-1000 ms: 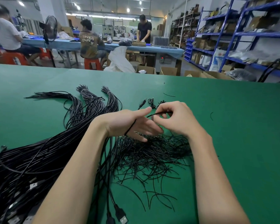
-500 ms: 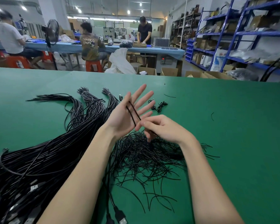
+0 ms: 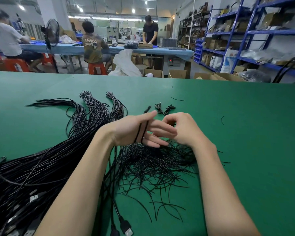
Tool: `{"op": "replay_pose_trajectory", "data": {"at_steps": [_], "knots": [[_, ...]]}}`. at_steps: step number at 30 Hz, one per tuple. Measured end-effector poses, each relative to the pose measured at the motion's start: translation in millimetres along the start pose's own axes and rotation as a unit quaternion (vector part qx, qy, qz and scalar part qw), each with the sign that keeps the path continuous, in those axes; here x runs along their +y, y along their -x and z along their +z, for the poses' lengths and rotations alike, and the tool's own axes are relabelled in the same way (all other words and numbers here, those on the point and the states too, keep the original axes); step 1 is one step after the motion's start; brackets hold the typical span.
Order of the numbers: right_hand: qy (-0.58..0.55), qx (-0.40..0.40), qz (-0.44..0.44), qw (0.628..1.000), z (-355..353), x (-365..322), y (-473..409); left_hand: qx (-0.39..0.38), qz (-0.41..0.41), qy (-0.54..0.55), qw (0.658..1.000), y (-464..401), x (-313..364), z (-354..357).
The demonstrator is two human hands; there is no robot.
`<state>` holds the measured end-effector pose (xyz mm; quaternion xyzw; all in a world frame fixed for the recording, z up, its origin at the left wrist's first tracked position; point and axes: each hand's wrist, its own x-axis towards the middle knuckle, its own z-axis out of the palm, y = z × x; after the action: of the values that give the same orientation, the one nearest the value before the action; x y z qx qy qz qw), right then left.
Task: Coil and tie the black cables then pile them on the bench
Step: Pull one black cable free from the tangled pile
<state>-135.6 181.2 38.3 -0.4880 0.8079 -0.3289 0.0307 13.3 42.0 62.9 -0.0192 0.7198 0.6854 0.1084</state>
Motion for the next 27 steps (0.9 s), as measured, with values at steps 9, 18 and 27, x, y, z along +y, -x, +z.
{"op": "replay_pose_trajectory", "data": {"at_steps": [9, 18, 27], "knots": [[0.054, 0.105, -0.010, 0.993, -19, -22, 1, 0.091, -0.073, -0.051, 0.992, -7, -4, 5], [-0.104, 0.086, 0.000, 0.991, -12, -35, -3, 0.159, 0.017, -0.066, 0.985, -12, -11, -4], [-0.468, -0.057, 0.064, 0.880, 8, -42, 1, 0.258, 0.174, 0.216, 0.926, -19, -1, 1]]}}
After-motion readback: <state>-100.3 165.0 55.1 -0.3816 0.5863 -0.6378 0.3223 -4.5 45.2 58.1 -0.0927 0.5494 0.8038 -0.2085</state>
